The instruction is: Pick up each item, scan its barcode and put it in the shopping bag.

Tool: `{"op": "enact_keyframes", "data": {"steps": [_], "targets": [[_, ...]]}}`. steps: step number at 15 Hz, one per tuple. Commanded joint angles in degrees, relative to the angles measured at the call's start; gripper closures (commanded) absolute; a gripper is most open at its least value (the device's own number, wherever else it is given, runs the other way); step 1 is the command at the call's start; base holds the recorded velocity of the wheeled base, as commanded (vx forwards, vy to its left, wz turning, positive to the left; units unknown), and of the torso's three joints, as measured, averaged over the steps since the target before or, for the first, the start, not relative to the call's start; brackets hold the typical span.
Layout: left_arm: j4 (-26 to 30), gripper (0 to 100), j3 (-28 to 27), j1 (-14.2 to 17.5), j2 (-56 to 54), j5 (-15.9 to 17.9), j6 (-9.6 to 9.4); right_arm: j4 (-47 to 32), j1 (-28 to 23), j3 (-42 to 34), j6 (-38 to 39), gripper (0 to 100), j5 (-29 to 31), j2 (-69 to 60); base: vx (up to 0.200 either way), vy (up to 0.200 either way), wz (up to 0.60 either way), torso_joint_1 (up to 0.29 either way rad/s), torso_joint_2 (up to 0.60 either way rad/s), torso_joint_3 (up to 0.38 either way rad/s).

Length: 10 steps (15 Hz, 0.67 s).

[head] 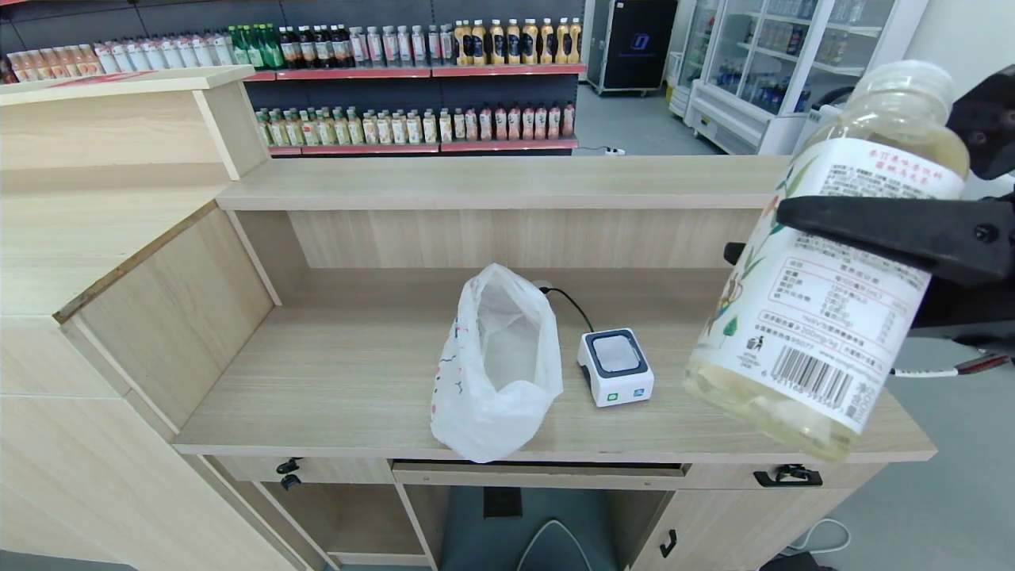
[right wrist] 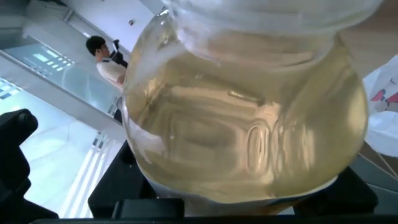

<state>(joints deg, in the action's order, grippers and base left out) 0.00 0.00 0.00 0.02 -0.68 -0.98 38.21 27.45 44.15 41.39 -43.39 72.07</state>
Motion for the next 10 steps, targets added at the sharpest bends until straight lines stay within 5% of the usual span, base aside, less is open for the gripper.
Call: {"op": "enact_keyframes", "data": {"steps": [1,10], "targets": [[0.00,100,0.00,0.00,-0.02,-0.02,0.01,0.11,0.76,-0.74,-0.08,100,0.06,-1.06,0.000,0.000,0.00,0.000,0.00,0.000],[0.00,100,0.00,0.00,-0.02,-0.02,0.01,0.11,5.51,-3.29,-3.86,100,0.32,-2.20,0.000,0.000,0.00,0.000,0.00,0.000]]}}
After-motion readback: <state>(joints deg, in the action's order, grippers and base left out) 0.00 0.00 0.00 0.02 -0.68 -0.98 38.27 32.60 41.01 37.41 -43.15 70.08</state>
